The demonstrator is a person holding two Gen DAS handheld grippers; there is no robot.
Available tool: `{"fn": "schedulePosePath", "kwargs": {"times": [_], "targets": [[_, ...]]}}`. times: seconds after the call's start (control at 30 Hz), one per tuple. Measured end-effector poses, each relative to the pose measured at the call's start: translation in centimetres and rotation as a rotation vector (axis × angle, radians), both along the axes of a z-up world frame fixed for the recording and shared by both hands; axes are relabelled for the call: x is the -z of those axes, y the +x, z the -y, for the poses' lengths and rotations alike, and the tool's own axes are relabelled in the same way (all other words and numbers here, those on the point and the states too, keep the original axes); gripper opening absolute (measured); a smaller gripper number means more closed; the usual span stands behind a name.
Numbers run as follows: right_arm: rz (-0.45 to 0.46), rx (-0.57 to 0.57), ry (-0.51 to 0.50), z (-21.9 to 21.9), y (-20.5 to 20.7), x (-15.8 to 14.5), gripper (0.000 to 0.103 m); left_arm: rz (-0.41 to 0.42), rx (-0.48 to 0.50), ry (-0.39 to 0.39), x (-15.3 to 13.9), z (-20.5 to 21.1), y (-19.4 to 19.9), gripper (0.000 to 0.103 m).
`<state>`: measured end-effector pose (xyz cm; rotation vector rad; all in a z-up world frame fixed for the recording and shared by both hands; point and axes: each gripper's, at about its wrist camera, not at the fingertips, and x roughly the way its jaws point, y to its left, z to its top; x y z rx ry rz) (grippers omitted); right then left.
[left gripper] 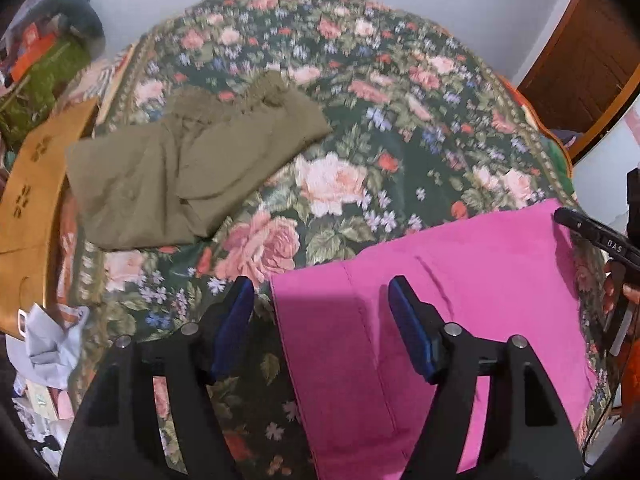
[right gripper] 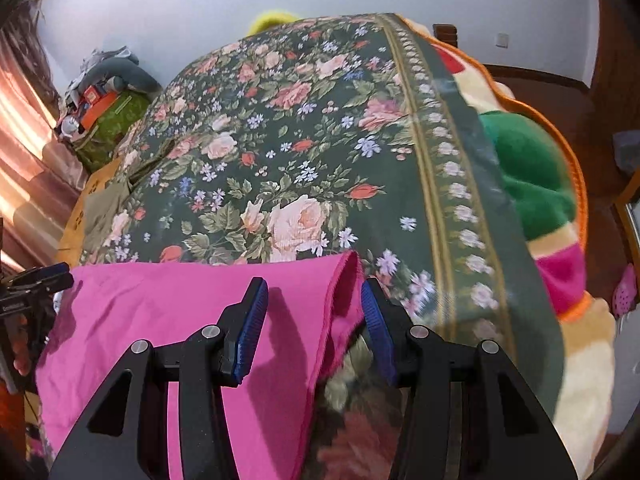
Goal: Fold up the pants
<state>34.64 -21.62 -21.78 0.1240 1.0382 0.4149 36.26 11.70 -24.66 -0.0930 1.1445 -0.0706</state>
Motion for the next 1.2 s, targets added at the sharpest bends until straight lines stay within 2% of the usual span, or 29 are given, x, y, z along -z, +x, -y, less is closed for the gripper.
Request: {"fn": "schedulePosePath", "kwargs": {"times": [0.1,0.17,0.23,0.3,0.33,0.53,0.73,0.83,0.93,1.07,1.2], "targets": [[0.014,-0.033,-0.024,-0.8,0.4,0.6,0.044,-0.044,-0.002,-0.018,1.7,-0.1,0.3,0.071],[0.015,-0.050,-0.034,-1.2,0.6,0.8,0.033,-0.040,-0.002,-0.026,2.2,-0.2,0.2,0.072],[0.016,-0.066,-0.065,-1.6,0.7,1.1,0.011,-0.027,0.005,-0.028,2.2,-0.2,-0.1,0.072],[0.026,-0.072,-0.090,-1.8,0.9,1.3,0.006,-0.012,0.009,-0.019,2.3,-0.2,-0.4,0.071],[0.042,-0.080,-0.107,-2.0,0.8,1.3,0.005,-0.004,0.008,-0.010,2.3,-0.3,-0.5,0.068],[0.127,-0.122,-0.240,-3.1,0.8,1.1,0.001,0.036,0.020,0.085,2.0,0.1,-1.6,0.063],[0.174,-0.128,-0.322,-3.8,1.1,1.1,0.001,0.032,-0.022,0.056,1.8,-1.3,-2.3,0.063],[0.186,-0.105,-0.334,-3.8,1.4,1.0,0.000,0.033,-0.029,0.051,1.8,-1.7,-2.8,0.063],[0.228,-0.056,-0.351,-3.6,1.2,0.0,0.001,0.037,-0.050,0.169,1.6,-1.7,-3.3,0.063],[0.254,0.005,-0.324,-2.5,1.1,-2.4,0.001,0.029,-0.071,0.123,0.9,-3.5,-4.2,0.063],[0.272,-0.007,-0.269,-2.5,0.2,-5.0,0.003,0.082,-0.078,0.150,-0.9,-3.6,-5.1,0.063]]}}
